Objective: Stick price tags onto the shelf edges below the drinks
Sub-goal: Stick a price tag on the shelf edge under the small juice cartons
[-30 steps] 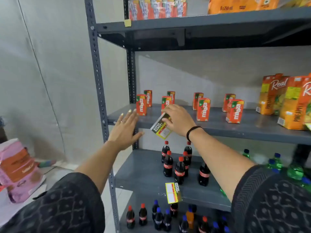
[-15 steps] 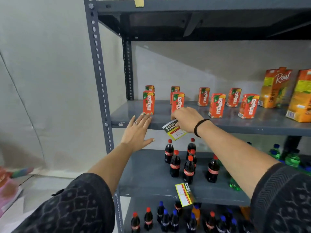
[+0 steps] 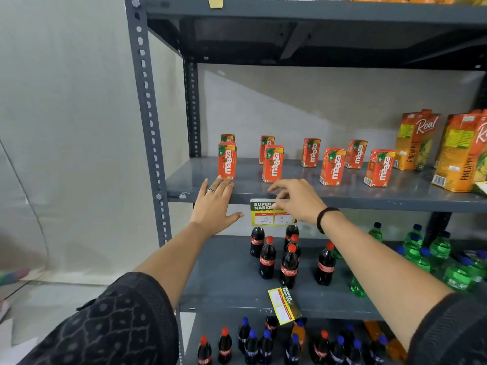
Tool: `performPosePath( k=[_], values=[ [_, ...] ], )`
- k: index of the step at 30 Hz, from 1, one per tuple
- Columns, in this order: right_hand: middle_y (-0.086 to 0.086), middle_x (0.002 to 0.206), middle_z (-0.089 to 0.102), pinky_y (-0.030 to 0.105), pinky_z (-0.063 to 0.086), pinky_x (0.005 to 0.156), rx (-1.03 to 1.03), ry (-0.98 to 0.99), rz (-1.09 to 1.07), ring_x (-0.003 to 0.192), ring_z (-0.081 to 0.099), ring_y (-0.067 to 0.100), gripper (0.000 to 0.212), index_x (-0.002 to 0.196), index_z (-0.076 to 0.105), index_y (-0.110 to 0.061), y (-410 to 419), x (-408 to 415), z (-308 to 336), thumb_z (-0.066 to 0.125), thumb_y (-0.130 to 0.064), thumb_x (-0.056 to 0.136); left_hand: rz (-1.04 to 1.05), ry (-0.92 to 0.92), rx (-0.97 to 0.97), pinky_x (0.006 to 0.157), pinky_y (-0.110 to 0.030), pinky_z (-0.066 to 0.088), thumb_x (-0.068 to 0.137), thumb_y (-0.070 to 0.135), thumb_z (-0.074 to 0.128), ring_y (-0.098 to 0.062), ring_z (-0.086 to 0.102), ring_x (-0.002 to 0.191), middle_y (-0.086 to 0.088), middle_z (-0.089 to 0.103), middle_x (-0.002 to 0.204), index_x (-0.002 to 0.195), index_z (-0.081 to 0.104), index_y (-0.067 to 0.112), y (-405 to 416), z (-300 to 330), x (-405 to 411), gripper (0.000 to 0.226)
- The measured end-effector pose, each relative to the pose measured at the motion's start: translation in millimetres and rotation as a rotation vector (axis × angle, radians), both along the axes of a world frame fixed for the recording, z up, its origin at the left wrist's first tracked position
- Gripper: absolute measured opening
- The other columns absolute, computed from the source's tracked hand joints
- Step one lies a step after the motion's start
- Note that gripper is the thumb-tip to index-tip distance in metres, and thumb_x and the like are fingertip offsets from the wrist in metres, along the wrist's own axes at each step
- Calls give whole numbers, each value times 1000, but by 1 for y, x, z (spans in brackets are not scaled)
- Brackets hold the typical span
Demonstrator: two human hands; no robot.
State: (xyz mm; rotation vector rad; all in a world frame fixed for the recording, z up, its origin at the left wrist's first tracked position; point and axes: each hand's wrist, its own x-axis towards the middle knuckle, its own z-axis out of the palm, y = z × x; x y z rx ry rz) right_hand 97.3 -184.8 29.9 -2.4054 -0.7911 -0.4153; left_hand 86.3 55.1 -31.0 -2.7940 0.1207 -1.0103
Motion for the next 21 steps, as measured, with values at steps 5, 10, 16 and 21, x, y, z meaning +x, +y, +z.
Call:
performPosePath(
  k=[5,10,16,21],
  values=[
    [-9,65,72,6,33,68,146,5,-50,65,66,1,9,71,73,-21,4,6,-13,82,-23,73,-36,16,11,121,-46,6,81,68,49,-21,19,147,-2,32,155,146,28,15,5,2,1,87],
    [-6,77,66,28,49,71,214,-27,-53,76,61,11,6,70,77,-20,9,9,-14,83,-22,72,-47,17,7,121,-46,5,80,71,49,-22,19,147,-2,33,155,146,28,16,5,2,0,88],
    [-5,72,74,33,58,76,295,-18,-78,72,67,7,9,74,79,-18,12,13,-16,85,-23,70,-50,18,9,121,-46,2,80,70,49,-22,18,147,-2,32,155,147,27,15,5,3,-1,89],
    [-5,71,74,32,58,74,290,-43,-101,70,65,4,10,75,79,-18,14,16,-16,84,-25,70,-52,6,6,119,-45,1,80,69,51,-22,19,147,-2,34,154,145,29,16,5,1,0,87]
  ],
)
